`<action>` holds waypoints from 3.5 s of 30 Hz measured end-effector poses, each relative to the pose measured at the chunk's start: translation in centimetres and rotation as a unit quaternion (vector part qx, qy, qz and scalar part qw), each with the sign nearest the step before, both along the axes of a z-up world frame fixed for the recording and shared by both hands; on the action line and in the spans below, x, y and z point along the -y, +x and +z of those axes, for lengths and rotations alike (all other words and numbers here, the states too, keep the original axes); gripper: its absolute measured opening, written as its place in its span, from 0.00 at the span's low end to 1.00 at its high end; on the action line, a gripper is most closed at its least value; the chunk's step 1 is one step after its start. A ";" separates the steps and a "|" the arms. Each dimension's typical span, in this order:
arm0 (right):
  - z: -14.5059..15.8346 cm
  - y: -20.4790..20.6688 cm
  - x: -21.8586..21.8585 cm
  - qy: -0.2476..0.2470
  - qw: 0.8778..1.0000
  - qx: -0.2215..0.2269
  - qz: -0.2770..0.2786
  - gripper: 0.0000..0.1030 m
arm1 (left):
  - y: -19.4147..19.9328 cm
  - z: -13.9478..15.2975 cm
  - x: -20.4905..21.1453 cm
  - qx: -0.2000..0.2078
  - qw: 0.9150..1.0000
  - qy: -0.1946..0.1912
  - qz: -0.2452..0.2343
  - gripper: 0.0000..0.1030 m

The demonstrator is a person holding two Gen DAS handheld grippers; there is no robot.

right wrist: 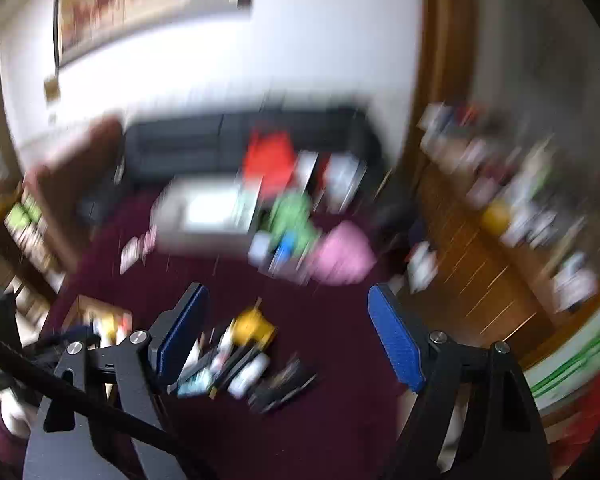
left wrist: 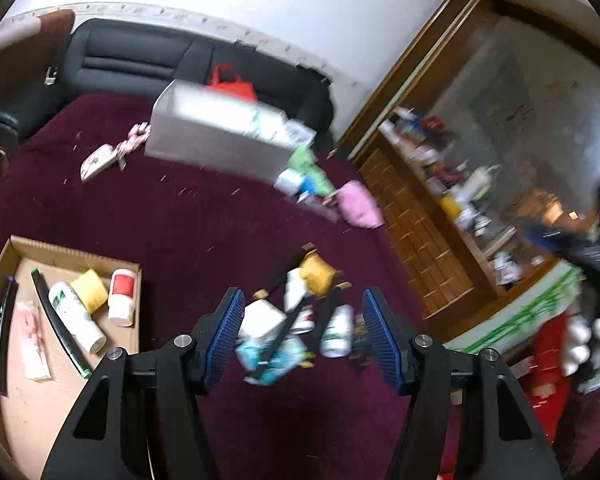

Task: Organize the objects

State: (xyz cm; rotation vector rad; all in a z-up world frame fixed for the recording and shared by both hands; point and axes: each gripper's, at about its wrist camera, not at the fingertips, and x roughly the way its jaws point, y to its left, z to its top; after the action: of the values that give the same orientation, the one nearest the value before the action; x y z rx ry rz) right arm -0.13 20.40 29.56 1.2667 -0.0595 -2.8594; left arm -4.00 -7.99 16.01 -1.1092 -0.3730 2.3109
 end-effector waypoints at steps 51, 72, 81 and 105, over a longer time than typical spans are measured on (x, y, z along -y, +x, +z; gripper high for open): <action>-23.1 6.7 0.6 -0.209 0.970 0.117 0.035 0.59 | 12.0 -12.2 -2.7 -0.131 0.926 -0.350 -0.059 0.54; -24.5 7.6 0.3 -0.238 0.964 0.119 0.020 0.59 | 8.4 -14.0 -3.9 -0.024 0.932 -0.335 -0.134 0.46; -25.4 7.2 1.5 -0.204 0.970 0.130 0.024 0.59 | 9.9 -14.2 -3.1 -0.012 0.953 -0.279 -0.117 0.37; -26.1 6.7 2.6 -0.157 0.983 0.098 -0.008 0.12 | 12.5 -10.9 2.1 -0.033 0.988 -0.109 -0.099 0.11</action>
State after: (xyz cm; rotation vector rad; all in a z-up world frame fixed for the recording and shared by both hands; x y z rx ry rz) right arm 6.56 17.84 3.46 1.4705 -0.5017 -2.5888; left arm 8.45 -10.11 5.15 -1.1126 0.0178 2.2421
